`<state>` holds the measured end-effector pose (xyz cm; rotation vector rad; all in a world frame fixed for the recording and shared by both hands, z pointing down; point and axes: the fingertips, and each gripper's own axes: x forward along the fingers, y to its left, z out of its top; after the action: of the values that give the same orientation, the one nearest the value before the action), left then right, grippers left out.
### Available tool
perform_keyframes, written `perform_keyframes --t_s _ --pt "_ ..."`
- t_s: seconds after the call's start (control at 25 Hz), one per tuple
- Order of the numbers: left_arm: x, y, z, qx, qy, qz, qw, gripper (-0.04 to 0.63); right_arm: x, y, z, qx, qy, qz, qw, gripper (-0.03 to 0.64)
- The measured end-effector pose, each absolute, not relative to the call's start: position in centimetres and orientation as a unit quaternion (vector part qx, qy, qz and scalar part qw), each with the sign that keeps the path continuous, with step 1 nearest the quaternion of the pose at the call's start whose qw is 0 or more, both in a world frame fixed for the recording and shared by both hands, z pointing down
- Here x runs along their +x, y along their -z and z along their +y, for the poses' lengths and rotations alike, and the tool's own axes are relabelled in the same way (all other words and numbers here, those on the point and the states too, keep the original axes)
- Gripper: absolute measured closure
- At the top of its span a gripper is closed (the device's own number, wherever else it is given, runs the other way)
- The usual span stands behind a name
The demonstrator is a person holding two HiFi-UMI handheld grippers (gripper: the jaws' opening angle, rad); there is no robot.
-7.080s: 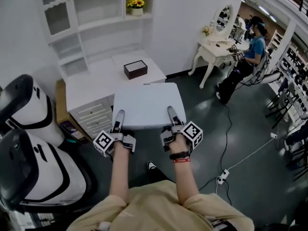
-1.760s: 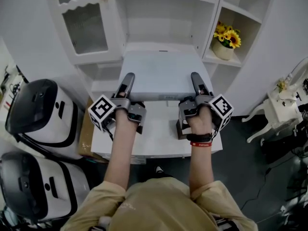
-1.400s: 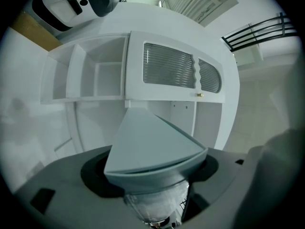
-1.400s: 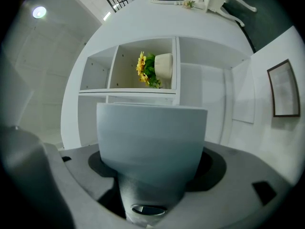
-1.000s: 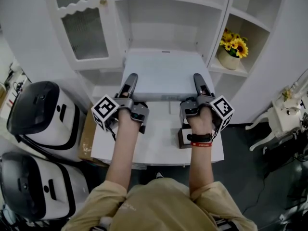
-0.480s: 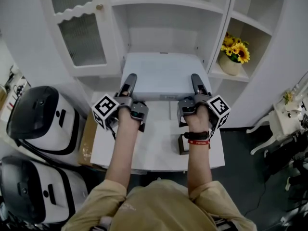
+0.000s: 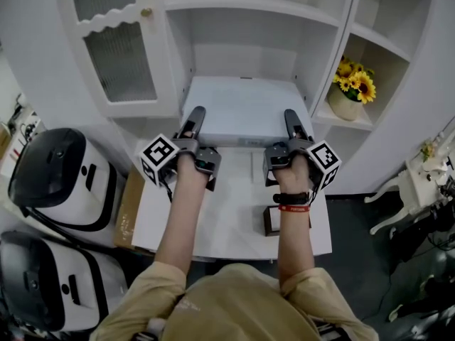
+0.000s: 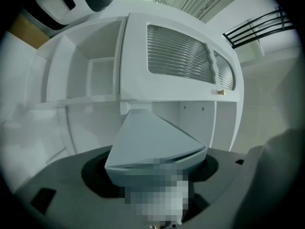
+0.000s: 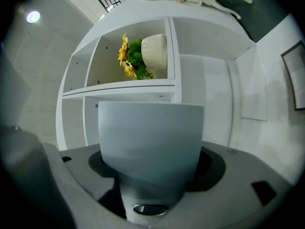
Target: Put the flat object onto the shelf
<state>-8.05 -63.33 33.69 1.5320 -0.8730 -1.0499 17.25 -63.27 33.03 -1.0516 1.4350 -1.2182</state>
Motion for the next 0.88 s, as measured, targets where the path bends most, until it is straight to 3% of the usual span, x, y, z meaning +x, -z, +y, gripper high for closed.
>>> perform_keyframes --t_s 0.64,0.88 --pt "-7.6 -33.6 -66.9 0.651 0.448 -0.343 0.508 0.233 17.5 -33.0 -66.4 -0.416 0.494 0.589 0.486 0.262" --pt "-7.1 -32.5 -66.3 0.691 0.444 -0.305 0.483 0.162 17.2 -31.7 -66.1 -0.387 0.452 0.63 0.499 0.163"
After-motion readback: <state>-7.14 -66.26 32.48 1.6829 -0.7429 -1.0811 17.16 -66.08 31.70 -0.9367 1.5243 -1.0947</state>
